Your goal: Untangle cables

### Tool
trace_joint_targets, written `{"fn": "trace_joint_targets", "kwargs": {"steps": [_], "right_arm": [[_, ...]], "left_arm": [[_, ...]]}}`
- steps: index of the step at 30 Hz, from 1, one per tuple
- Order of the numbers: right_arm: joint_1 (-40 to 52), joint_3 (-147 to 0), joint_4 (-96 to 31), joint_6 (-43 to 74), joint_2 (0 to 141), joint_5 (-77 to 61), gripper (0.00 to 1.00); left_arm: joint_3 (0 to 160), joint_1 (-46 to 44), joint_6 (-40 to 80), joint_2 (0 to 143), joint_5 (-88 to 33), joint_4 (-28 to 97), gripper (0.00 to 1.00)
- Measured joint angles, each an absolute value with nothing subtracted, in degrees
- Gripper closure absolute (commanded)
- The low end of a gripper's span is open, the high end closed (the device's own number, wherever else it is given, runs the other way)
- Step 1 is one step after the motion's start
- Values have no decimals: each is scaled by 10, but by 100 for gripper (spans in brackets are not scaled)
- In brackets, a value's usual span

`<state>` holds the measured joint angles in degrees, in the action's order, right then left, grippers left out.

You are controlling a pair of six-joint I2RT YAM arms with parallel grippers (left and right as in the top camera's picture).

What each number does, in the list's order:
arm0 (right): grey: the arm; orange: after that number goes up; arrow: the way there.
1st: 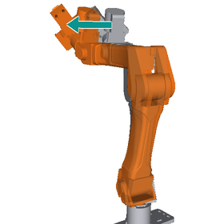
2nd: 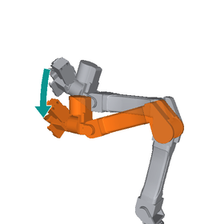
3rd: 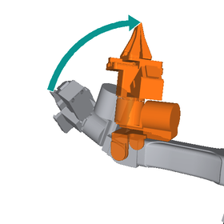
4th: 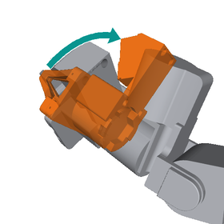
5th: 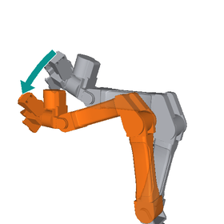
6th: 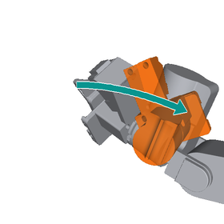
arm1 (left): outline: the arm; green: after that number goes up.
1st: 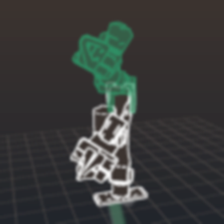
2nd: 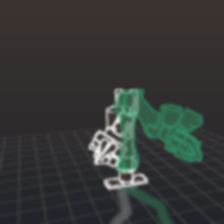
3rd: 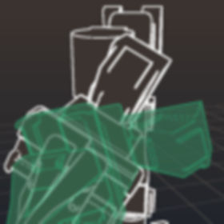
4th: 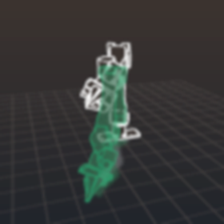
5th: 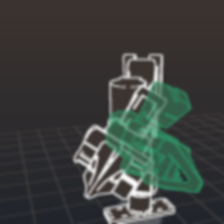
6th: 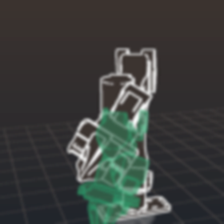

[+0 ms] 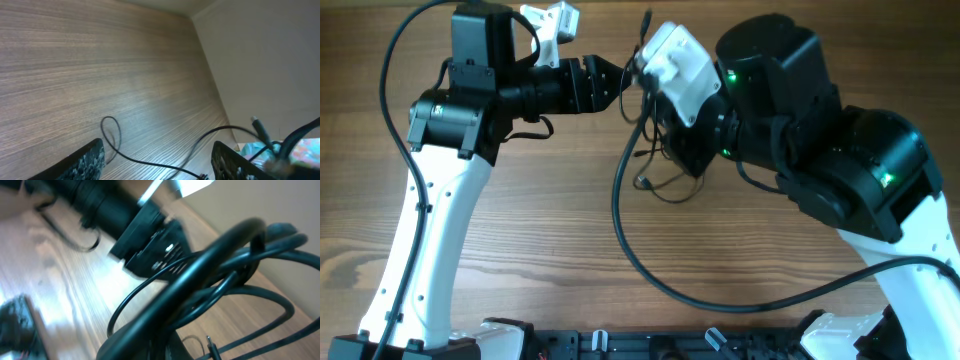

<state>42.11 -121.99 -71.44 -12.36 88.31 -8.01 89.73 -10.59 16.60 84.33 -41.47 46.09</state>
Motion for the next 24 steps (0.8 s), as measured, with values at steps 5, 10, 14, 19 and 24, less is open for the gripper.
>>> {"fn": "trace_joint_targets", "kwargs": {"steps": [5,10,14,19,24], "right_arm": [[421,-1220,-761,-189,892,-106,96],[394,-1220,-773,-212,892,-114,96],[387,-1220,-774,-214,892,-116,96],[387,-1220,-773,-214,892,-131,96],[387,-1220,-774,-220,892,-156,96]], "left_arm": [[897,-83,112,843,-496,458,26],[897,-28,37,843,-638,458,21],[897,-5,-30,843,-739,476,24],[897,-20,-152,843,-846,477,30],[897,-74,-236,843,-848,459,38]]}}
